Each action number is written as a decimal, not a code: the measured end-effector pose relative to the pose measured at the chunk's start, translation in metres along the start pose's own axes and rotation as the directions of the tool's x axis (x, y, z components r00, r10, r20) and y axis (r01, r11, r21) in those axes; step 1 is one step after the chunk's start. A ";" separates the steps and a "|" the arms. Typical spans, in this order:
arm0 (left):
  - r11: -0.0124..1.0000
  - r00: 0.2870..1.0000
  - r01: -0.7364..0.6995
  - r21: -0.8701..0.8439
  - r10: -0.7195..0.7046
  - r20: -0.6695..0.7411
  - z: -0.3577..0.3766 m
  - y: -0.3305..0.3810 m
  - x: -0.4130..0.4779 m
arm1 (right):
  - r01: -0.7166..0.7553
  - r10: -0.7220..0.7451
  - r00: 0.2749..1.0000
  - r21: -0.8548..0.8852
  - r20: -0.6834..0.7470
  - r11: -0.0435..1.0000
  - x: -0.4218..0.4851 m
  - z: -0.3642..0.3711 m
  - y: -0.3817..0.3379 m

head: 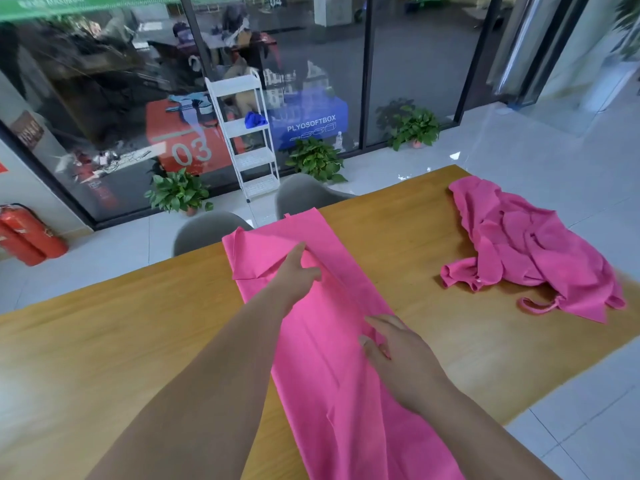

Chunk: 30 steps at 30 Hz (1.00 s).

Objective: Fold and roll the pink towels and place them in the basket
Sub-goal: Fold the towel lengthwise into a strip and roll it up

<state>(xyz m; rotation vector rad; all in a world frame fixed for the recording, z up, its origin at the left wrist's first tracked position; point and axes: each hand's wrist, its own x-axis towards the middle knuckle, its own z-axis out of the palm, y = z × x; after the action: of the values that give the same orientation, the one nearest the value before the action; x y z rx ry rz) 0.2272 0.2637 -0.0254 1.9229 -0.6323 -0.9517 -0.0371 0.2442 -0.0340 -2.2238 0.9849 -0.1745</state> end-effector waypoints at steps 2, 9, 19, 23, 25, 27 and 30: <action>1.000 1.000 -0.005 0.019 0.005 -0.003 0.017 0.003 0.014 | -0.009 0.009 1.000 0.024 0.004 1.000 0.009 -0.007 0.020; 0.998 0.997 0.000 0.061 -0.005 0.074 0.082 -0.010 0.043 | -0.132 0.128 0.988 0.037 0.086 0.991 0.047 -0.001 0.106; 0.775 0.983 -0.183 0.605 0.124 0.138 0.117 -0.145 -0.040 | -0.183 0.183 0.978 -0.005 0.098 0.983 0.008 0.043 0.150; 0.729 0.972 -0.232 0.644 0.144 0.187 0.107 -0.171 -0.073 | -0.140 0.153 0.984 -0.133 0.089 0.981 -0.010 0.059 0.143; 0.708 0.966 -0.253 0.660 0.148 0.212 0.101 -0.180 -0.088 | -0.153 0.171 0.981 -0.176 0.089 0.972 -0.020 0.067 0.139; 0.694 0.963 -0.266 0.669 0.152 0.224 0.096 -0.185 -0.101 | -0.171 0.198 0.975 -0.230 0.099 0.958 -0.031 0.070 0.131; 0.681 0.953 -0.297 0.669 0.169 0.252 0.089 -0.195 -0.122 | -0.187 0.228 0.967 -0.292 0.111 0.938 -0.050 0.074 0.118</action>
<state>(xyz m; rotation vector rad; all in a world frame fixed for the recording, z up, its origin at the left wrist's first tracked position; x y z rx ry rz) 0.0955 0.4047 -0.1790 2.3379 -1.4863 -0.7627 -0.1158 0.2630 -0.1579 -2.3227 1.2176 0.2318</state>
